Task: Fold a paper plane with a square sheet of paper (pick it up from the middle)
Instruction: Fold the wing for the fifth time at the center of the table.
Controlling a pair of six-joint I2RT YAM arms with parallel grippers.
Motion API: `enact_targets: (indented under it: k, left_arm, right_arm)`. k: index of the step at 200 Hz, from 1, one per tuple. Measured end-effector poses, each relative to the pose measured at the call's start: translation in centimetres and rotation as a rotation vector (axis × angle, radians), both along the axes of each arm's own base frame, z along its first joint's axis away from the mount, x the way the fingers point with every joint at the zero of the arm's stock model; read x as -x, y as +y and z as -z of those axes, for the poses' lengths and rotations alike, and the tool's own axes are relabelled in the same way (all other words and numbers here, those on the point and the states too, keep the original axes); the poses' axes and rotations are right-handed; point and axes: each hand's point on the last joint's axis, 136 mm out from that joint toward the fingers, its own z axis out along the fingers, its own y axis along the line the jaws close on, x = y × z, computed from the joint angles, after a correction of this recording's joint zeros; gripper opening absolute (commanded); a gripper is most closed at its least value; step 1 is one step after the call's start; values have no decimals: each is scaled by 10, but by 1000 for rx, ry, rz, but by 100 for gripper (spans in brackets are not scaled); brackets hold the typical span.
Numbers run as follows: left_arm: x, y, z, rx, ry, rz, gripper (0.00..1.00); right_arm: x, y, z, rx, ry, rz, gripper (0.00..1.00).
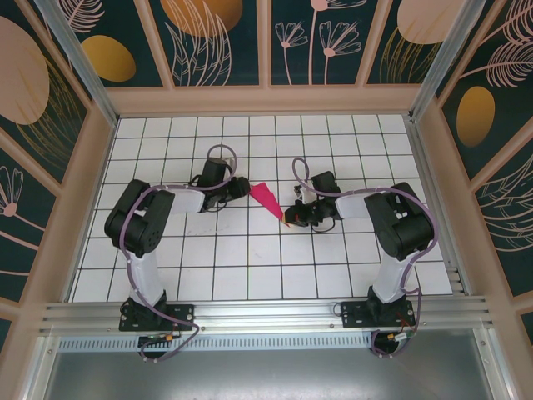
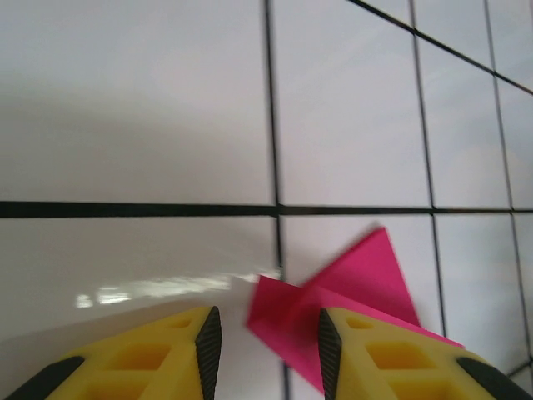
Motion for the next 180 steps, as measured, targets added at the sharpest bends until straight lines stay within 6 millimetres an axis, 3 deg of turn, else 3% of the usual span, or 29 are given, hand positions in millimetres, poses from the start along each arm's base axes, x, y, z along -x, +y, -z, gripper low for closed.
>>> enact_targets:
  k: [21, 48, 67, 90, 110, 135, 158, 180]
  left_arm:
    - [2, 15, -8, -11, -11, -40, 40]
    - [15, 13, -31, 35, -42, -35, 39]
    - [27, -1, -52, 100, -78, -6, 35]
    - [43, -34, -64, 172, -94, 66, 26]
    - [58, -65, -57, 218, -66, 135, 21]
    - [76, -97, -29, 259, 21, 200, 14]
    - [84, -106, -7, 269, 88, 220, 14]
    - [84, -107, 1, 265, 108, 215, 14]
  right_arm:
    - [0, 0, 0, 0, 0, 0, 3]
    - [0, 0, 0, 0, 0, 0, 3]
    - [0, 0, 0, 0, 0, 0, 3]
    - [0, 0, 0, 0, 0, 1, 0]
    - [0, 0, 0, 0, 1, 1, 0]
    - [0, 0, 0, 0, 2, 2, 0]
    - [0, 0, 0, 0, 2, 2, 0]
    - [0, 0, 0, 1, 3, 3, 0]
